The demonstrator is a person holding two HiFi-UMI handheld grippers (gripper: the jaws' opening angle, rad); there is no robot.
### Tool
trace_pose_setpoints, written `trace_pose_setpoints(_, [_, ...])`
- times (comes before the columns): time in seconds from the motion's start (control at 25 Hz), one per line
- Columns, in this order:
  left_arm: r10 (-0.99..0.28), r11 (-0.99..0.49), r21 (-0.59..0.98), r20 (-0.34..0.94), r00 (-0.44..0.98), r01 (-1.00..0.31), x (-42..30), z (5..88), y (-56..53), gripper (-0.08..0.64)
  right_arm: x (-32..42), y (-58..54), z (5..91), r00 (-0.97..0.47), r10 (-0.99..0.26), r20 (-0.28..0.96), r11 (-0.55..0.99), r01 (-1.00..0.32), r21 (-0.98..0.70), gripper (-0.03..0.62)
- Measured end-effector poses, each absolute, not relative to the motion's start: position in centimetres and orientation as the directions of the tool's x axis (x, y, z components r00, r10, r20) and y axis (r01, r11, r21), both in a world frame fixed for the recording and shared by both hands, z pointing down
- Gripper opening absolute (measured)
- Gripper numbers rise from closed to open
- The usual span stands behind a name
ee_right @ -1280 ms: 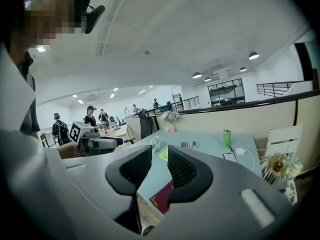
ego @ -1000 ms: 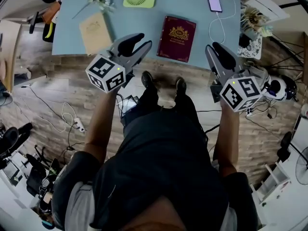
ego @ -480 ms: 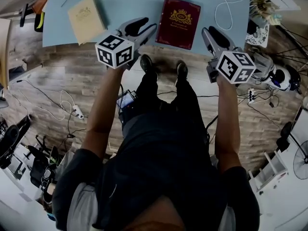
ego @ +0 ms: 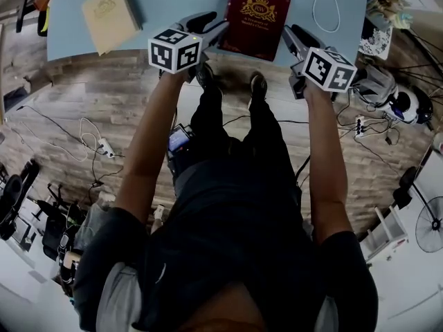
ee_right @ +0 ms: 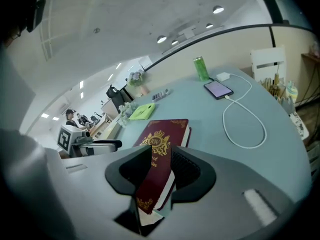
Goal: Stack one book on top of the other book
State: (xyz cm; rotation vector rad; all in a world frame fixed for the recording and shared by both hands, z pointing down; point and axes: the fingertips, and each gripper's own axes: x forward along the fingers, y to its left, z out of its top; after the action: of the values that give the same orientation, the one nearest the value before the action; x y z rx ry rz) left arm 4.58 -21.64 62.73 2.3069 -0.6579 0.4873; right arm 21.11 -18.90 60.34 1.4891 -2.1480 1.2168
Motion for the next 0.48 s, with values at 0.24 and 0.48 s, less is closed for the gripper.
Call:
trace_pose_setpoints(0.24, [-0.289,-0.621,0.534,0.525,0.801,-0.574,5.8,65.4,-21.8,0.209,20.4,-19.1,63.7,-0.484,-0.611,0.627,0.086,-0.827,-0.556,0.117])
trace_pose_setpoints(0.48, [-0.261,-0.592,0.584,0.514,0.817,-0.556,6.7,67.1,-21.5,0.233,19.6,-19.0,65.4,-0.500,-0.584,0.639,0.050,-0.809,-0.586,0.117])
